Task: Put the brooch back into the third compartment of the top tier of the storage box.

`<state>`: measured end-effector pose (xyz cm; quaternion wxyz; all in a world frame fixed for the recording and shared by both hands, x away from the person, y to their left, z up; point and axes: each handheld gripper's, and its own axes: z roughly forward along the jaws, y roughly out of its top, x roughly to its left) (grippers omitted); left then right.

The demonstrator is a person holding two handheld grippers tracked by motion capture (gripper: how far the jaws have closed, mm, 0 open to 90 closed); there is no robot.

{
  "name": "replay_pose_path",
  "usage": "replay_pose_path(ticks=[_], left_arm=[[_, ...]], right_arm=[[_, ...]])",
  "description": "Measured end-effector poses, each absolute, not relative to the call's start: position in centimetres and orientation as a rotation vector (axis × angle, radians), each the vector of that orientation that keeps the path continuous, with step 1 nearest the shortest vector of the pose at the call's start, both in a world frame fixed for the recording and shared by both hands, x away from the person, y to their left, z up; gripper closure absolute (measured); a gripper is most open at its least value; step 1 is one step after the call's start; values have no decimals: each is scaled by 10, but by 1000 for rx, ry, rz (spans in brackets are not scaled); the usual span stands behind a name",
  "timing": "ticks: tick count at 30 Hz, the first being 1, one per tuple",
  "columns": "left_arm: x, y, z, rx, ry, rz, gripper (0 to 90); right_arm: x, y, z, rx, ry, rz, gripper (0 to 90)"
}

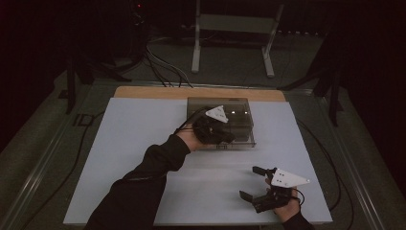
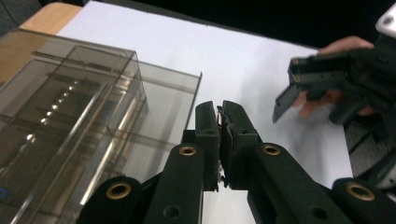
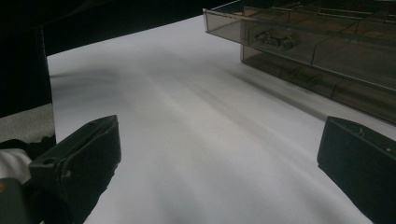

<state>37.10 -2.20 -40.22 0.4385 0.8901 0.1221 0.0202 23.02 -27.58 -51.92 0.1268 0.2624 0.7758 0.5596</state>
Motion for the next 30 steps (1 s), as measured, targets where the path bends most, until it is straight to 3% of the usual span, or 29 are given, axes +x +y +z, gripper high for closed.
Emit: replay_pose_path(ticks=[30], left_arm=[[396, -63, -423, 2112, 440, 65, 872]], right_arm=[[230, -275, -518, 751, 2260, 1632, 0]])
